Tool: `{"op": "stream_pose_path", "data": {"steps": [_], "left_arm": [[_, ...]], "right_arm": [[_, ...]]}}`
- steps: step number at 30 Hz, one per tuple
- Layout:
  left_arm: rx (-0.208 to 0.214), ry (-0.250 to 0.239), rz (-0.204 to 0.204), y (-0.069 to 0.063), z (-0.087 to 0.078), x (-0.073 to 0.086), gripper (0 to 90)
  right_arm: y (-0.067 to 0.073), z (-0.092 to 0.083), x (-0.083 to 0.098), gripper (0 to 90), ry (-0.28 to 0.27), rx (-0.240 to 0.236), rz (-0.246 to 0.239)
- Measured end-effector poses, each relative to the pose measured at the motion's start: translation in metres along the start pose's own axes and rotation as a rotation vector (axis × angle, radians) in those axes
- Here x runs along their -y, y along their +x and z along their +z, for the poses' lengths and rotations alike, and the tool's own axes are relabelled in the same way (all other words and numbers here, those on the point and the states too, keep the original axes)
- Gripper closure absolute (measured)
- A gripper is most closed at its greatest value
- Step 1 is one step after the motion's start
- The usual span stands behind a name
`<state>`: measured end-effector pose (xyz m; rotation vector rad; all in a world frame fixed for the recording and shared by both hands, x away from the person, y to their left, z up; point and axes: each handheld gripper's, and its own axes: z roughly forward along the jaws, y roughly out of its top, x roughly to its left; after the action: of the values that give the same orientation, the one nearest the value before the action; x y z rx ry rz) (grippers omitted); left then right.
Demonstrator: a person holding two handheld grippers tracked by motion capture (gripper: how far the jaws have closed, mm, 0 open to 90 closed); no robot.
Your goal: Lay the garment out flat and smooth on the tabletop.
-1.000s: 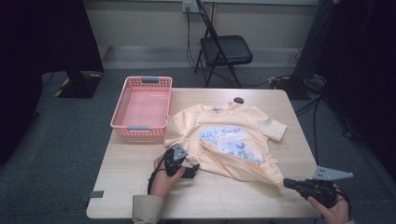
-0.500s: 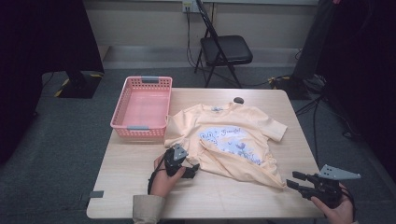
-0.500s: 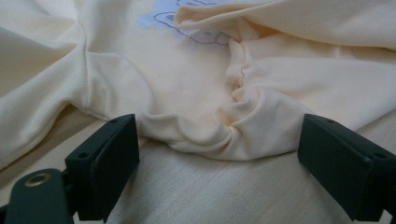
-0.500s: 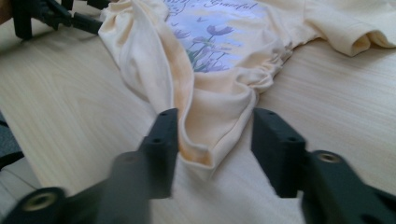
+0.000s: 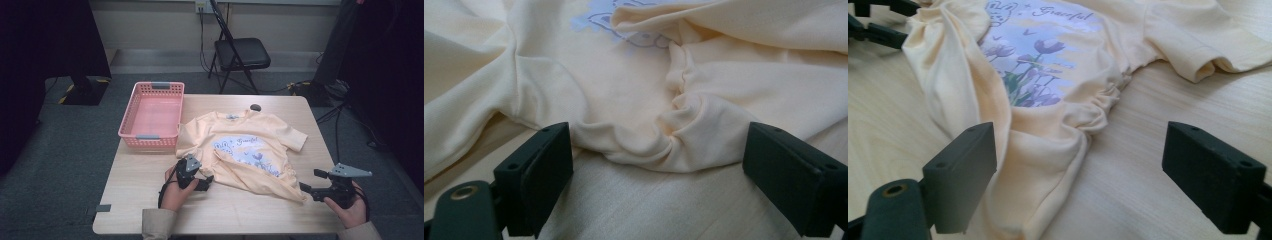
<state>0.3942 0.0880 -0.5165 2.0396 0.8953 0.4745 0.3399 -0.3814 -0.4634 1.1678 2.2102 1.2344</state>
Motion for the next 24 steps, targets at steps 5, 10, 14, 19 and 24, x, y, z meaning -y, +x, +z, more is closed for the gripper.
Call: {"op": "stream_pose_path", "data": {"steps": [5, 10, 14, 19, 24], "left_arm": [[0.000, 0.000, 0.000, 0.000, 0.000, 0.000, 12.0], [0.001, 0.000, 0.000, 0.000, 0.000, 0.000, 12.0], [0.000, 0.000, 0.000, 0.000, 0.000, 0.000, 12.0], [0.001, 0.001, 0.001, 0.000, 0.000, 0.000, 12.1], [0.002, 0.000, 0.002, 0.000, 0.000, 0.000, 12.0]], "right_arm": [[-0.008, 0.013, 0.001, 10.5, 0.023, 0.021, -0.007], [-0.013, 0.025, 0.004, 10.5, 0.066, 0.031, -0.026], [-0.015, 0.035, 0.000, 10.6, 0.076, 0.039, -0.037], [-0.016, 0.047, -0.004, 10.5, 0.100, 0.035, -0.057], [-0.017, 0.055, -0.003, 10.6, 0.119, 0.032, -0.079]]}}
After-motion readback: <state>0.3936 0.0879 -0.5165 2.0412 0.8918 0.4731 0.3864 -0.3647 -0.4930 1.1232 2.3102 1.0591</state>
